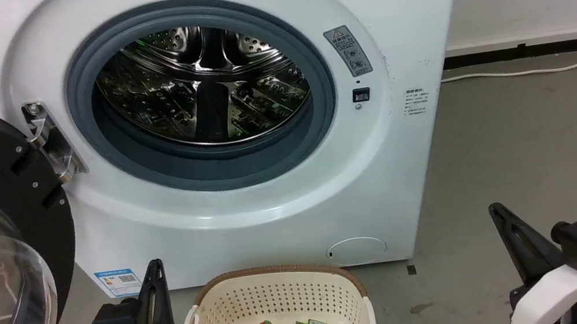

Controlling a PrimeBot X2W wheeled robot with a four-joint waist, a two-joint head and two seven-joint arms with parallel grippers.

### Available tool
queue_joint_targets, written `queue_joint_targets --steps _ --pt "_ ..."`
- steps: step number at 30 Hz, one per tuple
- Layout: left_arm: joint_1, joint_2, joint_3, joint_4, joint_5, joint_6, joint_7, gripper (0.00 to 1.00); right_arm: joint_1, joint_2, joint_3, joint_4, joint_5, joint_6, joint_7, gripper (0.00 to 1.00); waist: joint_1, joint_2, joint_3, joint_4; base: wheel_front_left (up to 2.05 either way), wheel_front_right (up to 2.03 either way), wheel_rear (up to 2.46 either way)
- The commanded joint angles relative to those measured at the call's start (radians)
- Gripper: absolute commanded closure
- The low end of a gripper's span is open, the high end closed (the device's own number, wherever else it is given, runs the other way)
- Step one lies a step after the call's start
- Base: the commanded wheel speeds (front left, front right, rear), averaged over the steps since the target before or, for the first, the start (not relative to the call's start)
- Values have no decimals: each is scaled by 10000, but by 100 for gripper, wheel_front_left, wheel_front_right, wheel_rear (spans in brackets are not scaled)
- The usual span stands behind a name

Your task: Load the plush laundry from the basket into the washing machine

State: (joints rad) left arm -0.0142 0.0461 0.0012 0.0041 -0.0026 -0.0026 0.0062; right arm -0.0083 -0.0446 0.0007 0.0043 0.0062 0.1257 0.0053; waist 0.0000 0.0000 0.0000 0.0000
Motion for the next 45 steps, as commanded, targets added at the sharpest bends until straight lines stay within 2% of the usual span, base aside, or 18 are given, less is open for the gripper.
queue_joint_targets --steps 1,32,33,45 --pt "142 41 -12 -41 26 26 -62 100 83 -56 -7 -43 -62 50 -53 100 0 0 0 0 0 0 0" --pt "142 41 -12 -41 26 26 -62 100 83 -56 -7 -43 -62 50 -53 100 0 0 0 0 0 0 0" --pt "0 0 -2 0 0 0 0 0 0 0 0 0 0 0 0 0 0 0 0 0 0 0 0" --pt "-50 -8 -242 131 -78 50 -146 0 74 0 -178 -28 165 -13 -149 0 0 0 84 -43 0 0 0"
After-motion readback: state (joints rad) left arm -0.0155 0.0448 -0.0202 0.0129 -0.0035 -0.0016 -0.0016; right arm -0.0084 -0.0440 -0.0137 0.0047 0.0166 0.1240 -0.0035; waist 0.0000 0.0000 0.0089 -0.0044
